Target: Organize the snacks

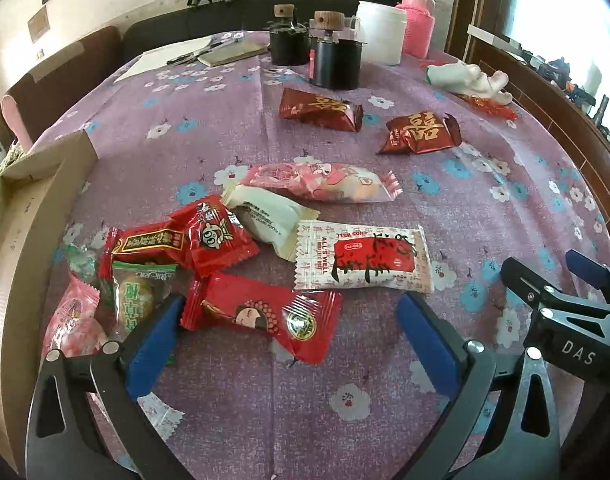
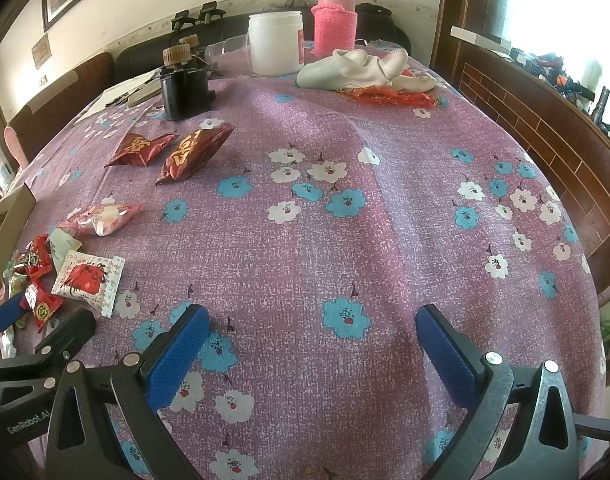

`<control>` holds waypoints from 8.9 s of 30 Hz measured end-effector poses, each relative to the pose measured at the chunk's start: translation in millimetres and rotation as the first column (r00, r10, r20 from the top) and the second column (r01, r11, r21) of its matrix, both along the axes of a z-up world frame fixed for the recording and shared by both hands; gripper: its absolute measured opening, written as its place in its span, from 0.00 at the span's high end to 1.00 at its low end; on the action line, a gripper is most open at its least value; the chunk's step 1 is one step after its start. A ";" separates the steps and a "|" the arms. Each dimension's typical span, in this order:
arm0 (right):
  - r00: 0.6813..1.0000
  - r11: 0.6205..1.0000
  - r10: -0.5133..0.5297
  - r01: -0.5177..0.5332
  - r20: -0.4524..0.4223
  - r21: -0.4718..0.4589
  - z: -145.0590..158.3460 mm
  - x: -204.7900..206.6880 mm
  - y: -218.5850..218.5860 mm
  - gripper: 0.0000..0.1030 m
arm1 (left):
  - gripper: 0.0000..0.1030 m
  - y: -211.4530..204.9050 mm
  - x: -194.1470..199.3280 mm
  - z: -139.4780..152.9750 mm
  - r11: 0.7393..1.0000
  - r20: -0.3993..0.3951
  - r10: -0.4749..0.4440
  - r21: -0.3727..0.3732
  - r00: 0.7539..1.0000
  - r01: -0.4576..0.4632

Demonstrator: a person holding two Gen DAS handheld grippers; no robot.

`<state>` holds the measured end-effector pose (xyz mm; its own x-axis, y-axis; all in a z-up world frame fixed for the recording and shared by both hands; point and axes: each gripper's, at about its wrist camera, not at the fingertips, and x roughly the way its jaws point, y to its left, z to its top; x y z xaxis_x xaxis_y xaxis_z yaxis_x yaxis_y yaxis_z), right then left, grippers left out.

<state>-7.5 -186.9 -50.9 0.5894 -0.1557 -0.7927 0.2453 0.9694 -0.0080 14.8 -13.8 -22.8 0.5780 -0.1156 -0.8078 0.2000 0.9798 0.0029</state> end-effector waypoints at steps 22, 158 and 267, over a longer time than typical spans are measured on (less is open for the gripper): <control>1.000 1.000 -0.001 0.001 0.000 0.001 0.2 -0.4 -0.1 0.00 | 0.00 3.7 -4.4 3.7 0.999 -0.044 -0.046 0.001 0.998 0.046; 0.892 0.885 0.452 -0.447 -0.011 0.132 17.2 -37.9 156.5 0.67 | 0.16 133.9 -2.3 33.1 0.991 -0.099 -0.084 -0.115 0.992 0.072; 0.940 0.922 0.340 -0.331 -0.012 0.199 42.9 106.7 219.3 0.44 | 0.24 316.0 -87.2 136.3 0.886 -0.107 0.096 -0.443 0.990 -0.134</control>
